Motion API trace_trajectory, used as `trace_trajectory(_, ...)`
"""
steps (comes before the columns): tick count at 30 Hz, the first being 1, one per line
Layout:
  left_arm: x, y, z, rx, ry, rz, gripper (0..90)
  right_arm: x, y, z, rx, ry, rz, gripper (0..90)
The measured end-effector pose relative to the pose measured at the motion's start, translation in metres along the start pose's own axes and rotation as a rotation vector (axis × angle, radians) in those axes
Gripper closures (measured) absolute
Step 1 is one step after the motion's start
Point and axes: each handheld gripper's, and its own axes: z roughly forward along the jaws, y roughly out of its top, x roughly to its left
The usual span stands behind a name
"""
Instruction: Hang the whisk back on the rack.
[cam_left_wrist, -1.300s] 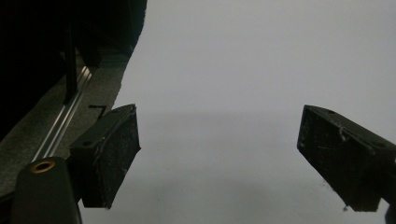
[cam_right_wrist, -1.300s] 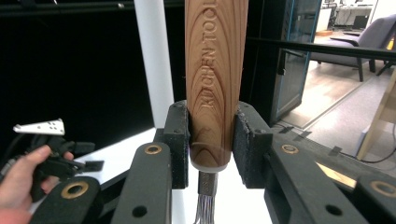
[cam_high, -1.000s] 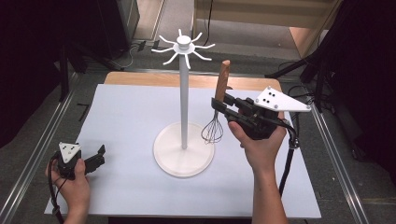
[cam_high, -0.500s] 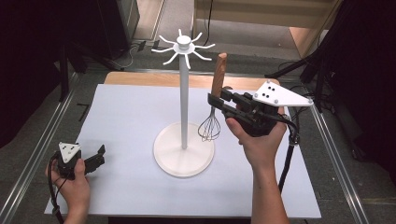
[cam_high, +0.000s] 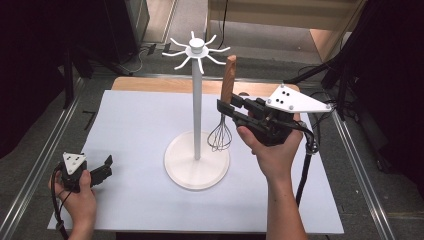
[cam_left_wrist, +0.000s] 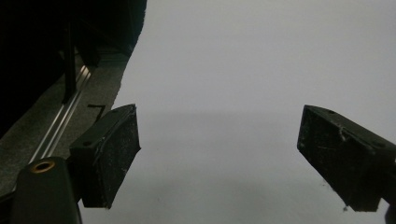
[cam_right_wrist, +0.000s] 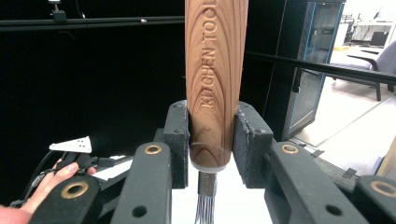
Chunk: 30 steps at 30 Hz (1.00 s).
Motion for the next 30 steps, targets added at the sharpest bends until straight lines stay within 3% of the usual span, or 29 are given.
trace_trajectory(18,0.000,0.000,0.000,0.002,-0.002,-0.005,13.6,0.000,0.001,0.014,0.029,0.016,0.006,70.8)
trace_trajectory(30,0.000,0.000,0.000,0.002,-0.002,-0.004,13.6,0.001,-0.003,0.021,-0.001,0.011,0.000,70.8)
